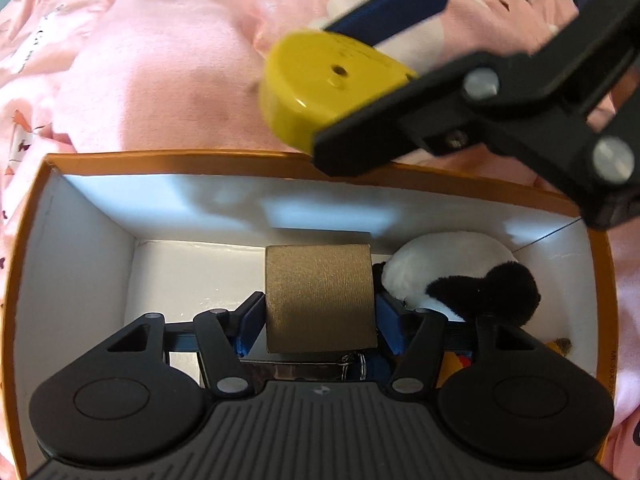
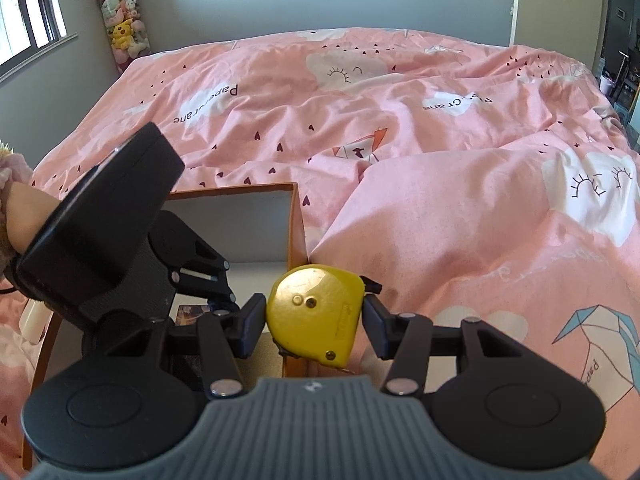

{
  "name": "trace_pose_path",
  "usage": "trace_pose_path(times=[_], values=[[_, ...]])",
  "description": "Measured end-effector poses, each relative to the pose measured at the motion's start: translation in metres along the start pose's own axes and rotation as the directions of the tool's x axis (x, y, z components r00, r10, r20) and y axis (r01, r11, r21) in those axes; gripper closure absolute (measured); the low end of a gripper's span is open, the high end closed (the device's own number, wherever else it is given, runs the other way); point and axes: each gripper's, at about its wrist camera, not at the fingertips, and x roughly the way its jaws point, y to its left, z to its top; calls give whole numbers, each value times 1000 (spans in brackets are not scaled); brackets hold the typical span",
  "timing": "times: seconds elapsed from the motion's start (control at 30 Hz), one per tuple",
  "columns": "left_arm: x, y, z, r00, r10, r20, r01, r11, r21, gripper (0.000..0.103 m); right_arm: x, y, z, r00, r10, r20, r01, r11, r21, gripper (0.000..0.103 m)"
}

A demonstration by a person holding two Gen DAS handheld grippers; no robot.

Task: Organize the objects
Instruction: 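Lower the beige block into the box and open the left tool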

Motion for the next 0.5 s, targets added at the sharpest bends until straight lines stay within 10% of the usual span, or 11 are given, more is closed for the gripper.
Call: trace_pose_path(times=[0.2, 0.5], values=[[-26, 4, -18, 998, 7, 58, -4, 998, -60, 22, -3, 10, 2, 1000, 0, 9, 1, 999, -37, 49], [-100, 11, -51, 945, 280, 168, -224, 931, -286, 36, 5, 49, 18, 998, 62, -18, -64, 982, -180, 49]])
